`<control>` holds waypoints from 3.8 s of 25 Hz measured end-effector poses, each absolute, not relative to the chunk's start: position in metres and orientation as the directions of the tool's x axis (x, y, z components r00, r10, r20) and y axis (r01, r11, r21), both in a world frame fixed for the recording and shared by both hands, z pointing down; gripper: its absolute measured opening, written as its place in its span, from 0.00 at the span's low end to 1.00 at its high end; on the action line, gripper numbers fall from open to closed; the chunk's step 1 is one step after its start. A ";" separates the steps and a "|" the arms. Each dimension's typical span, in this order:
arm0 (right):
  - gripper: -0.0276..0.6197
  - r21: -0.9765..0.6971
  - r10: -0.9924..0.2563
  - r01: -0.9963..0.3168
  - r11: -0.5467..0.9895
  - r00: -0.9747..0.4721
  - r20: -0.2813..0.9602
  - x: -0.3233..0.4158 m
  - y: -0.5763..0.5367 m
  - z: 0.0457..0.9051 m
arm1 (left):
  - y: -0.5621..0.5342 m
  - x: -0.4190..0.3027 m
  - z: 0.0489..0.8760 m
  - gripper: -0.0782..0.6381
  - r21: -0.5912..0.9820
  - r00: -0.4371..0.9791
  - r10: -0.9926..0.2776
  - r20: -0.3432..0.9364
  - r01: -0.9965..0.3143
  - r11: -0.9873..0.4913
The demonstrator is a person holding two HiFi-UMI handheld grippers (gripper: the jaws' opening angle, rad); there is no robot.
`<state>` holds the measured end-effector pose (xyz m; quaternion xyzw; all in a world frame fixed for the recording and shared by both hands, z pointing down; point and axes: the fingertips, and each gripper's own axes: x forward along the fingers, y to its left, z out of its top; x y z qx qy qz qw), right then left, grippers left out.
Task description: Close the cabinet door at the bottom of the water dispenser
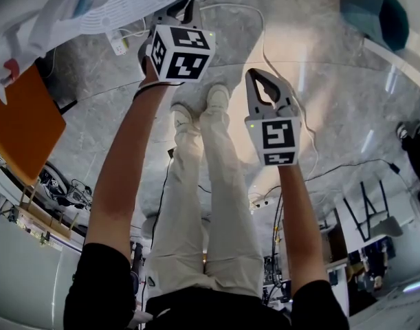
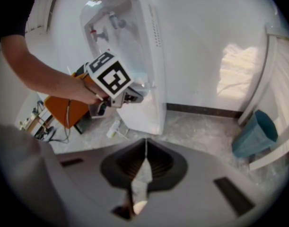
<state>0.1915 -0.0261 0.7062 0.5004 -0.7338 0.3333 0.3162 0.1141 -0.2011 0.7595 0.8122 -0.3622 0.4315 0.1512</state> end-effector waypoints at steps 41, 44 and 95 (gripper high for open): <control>0.09 -0.191 -0.555 -0.940 0.283 -0.323 0.766 0.157 -0.026 0.637 | -0.099 0.079 0.696 0.13 0.113 0.455 -0.267 0.849 -0.652 -0.750; 0.09 -0.210 -0.548 -0.935 0.286 -0.339 0.764 0.147 -0.023 0.617 | -0.083 0.073 0.667 0.12 0.143 0.492 -0.254 0.833 -0.634 -0.760; 0.09 -0.034 -0.882 -0.948 0.315 -0.306 0.358 0.107 -0.031 0.118 | -0.075 -0.027 0.120 0.13 -0.039 0.584 -0.714 0.385 -0.763 -0.645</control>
